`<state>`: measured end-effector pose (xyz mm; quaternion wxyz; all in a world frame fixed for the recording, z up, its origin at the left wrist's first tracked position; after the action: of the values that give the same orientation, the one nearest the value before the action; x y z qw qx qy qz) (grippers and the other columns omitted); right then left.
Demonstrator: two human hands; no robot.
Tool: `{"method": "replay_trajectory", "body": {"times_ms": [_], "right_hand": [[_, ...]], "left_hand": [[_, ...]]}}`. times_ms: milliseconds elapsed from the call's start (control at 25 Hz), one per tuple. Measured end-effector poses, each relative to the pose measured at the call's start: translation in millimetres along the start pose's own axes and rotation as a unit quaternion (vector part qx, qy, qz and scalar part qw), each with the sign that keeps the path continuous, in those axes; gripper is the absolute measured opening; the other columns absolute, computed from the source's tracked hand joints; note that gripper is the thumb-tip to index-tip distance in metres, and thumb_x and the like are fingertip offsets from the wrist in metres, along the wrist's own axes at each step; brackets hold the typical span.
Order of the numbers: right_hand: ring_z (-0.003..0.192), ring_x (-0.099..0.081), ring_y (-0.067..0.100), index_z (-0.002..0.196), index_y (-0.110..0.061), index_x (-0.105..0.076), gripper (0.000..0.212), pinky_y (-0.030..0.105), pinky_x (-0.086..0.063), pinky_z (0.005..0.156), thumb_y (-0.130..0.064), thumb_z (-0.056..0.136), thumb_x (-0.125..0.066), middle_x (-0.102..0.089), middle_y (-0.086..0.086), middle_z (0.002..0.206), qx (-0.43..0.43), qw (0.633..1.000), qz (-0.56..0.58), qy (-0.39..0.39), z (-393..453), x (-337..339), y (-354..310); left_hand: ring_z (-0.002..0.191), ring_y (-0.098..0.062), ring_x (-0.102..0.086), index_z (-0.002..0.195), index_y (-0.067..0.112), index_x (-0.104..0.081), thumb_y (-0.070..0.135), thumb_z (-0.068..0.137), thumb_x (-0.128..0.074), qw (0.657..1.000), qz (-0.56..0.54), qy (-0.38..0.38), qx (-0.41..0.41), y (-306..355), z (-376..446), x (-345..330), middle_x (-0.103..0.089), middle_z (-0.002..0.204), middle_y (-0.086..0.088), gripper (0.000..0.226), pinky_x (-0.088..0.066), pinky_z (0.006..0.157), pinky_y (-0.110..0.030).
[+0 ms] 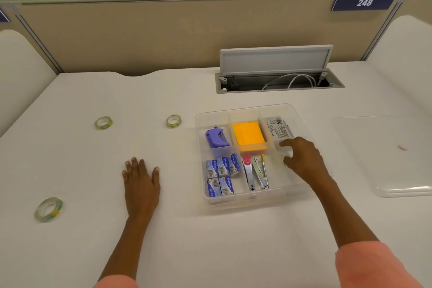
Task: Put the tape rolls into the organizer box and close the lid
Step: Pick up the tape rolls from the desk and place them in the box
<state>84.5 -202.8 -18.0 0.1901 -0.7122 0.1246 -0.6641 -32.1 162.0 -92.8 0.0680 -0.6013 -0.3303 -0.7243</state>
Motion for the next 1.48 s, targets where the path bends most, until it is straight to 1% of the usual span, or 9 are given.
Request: {"method": "replay_trajectory", "body": {"times_ms": [160,360,520,640,840,1000,1160,1320,1480], "right_hand": [[0.11,-0.057,0.031,0.114,-0.012,-0.063,0.034,0.039,-0.046,0.094,-0.003,0.081,-0.062,-0.06,0.014,0.125,0.089,0.993,0.072,0.039,10.9,12.7,-65.0],[0.124,-0.044,0.027,0.121,-0.01,-0.056,0.035,0.034,-0.036,0.101,-0.01,0.087,-0.056,-0.054,0.012,0.133,0.245,0.966,0.038,-0.072,32.7,-43.5,-170.0],[0.125,-0.039,0.033,0.121,0.002,-0.049,0.033,0.046,-0.041,0.1,-0.008,0.09,-0.047,-0.045,0.019,0.137,0.341,0.923,-0.101,-0.148,46.8,-101.3,-231.6],[0.122,-0.043,0.038,0.126,0.003,-0.04,0.037,0.049,-0.044,0.097,0.0,0.089,-0.042,-0.037,0.02,0.143,0.334,0.904,-0.18,-0.198,68.7,-132.7,-245.1],[0.117,-0.048,0.039,0.139,-0.003,-0.027,0.057,0.046,-0.046,0.092,0.003,0.086,-0.045,-0.038,0.021,0.142,0.332,0.897,-0.222,-0.186,89.5,-155.2,-255.9],[0.116,-0.044,0.034,0.129,-0.001,-0.038,0.045,0.041,-0.045,0.087,0.0,0.085,-0.046,-0.048,0.019,0.13,0.362,0.888,-0.251,-0.129,87.0,-162.4,-257.2],[0.11,-0.047,0.031,0.113,-0.001,-0.05,0.03,0.038,-0.045,0.074,0.005,0.083,-0.051,-0.052,0.018,0.117,0.359,0.899,-0.221,-0.115,79.0,-157.0,-252.4],[0.093,-0.057,0.035,0.114,-0.006,-0.053,0.033,0.037,-0.045,0.074,0.004,0.083,-0.05,-0.053,0.021,0.11,0.344,0.911,-0.192,-0.12,68.1,-147.5,-246.6],[0.105,-0.049,0.031,0.122,-0.012,-0.055,0.044,0.038,-0.042,0.081,0.003,0.081,-0.056,-0.064,0.016,0.106,0.341,0.938,-0.014,-0.055,48.9,-105.1,-246.4]], "left_hand": [[0.145,-0.03,-0.01,0.14,-0.001,-0.023,0.039,0.094,-0.035,0.999,-0.018,-0.015,-0.022,19.7,15.4,-12.8,-0.018,0.154,-0.02,0.062,-0.006,0.12,-0.04],[0.144,-0.028,-0.015,0.14,0.0,-0.025,0.047,0.092,-0.035,0.999,-0.027,0.021,-0.012,21.8,14.8,-17.3,-0.022,0.153,-0.019,0.068,-0.011,0.12,-0.039],[0.145,-0.026,-0.014,0.141,0.002,-0.023,0.048,0.092,-0.034,0.999,-0.027,0.021,-0.007,20.5,18.3,-17.2,-0.02,0.154,-0.016,0.069,-0.01,0.12,-0.037],[0.144,-0.025,-0.015,0.141,0.003,-0.025,0.048,0.091,-0.035,0.999,-0.037,0.037,-0.007,20.0,17.0,-16.8,-0.022,0.154,-0.016,0.068,-0.009,0.12,-0.035],[0.144,-0.025,-0.016,0.141,0.004,-0.025,0.048,0.091,-0.036,0.998,-0.034,0.048,-0.005,18.8,19.8,-20.2,-0.022,0.154,-0.016,0.067,-0.005,0.118,-0.032],[0.144,-0.026,-0.017,0.141,0.004,-0.025,0.048,0.091,-0.036,0.998,-0.025,0.05,-0.007,18.6,22.3,-21.8,-0.023,0.153,-0.017,0.067,-0.006,0.117,-0.033],[0.144,-0.025,-0.017,0.141,0.004,-0.025,0.048,0.09,-0.036,0.999,-0.022,0.046,-0.009,19.7,22.6,-20.6,-0.022,0.154,-0.016,0.068,-0.006,0.118,-0.033],[0.144,-0.026,-0.018,0.14,0.004,-0.026,0.048,0.09,-0.037,0.999,-0.026,0.039,-0.008,20.6,20.9,-18.6,-0.023,0.153,-0.017,0.068,-0.008,0.118,-0.034],[0.144,-0.026,-0.016,0.141,0.005,-0.025,0.05,0.089,-0.037,0.999,-0.04,0.023,0.002,18.7,21.4,-18.2,-0.021,0.154,-0.015,0.07,-0.01,0.118,-0.035]]}}
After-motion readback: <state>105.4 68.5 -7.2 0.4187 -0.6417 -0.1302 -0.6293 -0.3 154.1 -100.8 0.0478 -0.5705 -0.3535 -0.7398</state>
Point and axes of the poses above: each hand's wrist, its own z-axis towards the middle knuckle, its own x-axis out of the back of the hand, y = z × x, the point moved 6 cm from there along z, towards the middle knuckle
